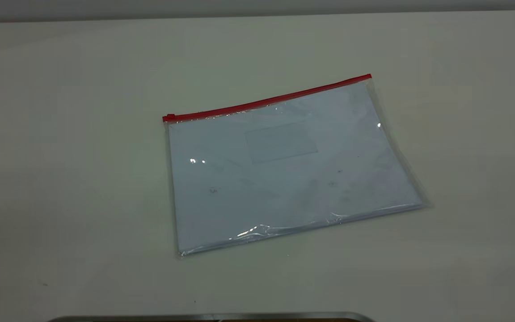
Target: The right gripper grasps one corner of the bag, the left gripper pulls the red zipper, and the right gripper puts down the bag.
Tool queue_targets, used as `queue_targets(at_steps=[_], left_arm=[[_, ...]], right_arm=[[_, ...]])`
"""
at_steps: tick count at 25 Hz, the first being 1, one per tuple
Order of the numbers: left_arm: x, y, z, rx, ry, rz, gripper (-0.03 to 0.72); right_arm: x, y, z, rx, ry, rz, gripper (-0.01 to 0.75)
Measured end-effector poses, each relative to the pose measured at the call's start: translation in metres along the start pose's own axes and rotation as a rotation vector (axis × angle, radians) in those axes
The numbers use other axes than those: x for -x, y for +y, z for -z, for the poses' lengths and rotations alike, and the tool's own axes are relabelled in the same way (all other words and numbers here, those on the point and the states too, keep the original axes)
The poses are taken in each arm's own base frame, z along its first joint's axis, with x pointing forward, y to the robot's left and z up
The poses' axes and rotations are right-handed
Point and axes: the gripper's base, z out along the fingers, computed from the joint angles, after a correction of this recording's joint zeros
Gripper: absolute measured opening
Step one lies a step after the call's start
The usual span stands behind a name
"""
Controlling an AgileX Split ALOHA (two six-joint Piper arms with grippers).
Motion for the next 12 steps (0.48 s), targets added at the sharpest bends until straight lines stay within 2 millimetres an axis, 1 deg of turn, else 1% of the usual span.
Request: queue_targets(at_steps=[12], left_arm=[[-0.0001, 0.0000, 0.0000, 0.000, 0.001, 0.001, 0.583]], right_arm=[[-0.0009, -0.0049, 0.0001, -0.054, 0.008, -0.075, 0.578]])
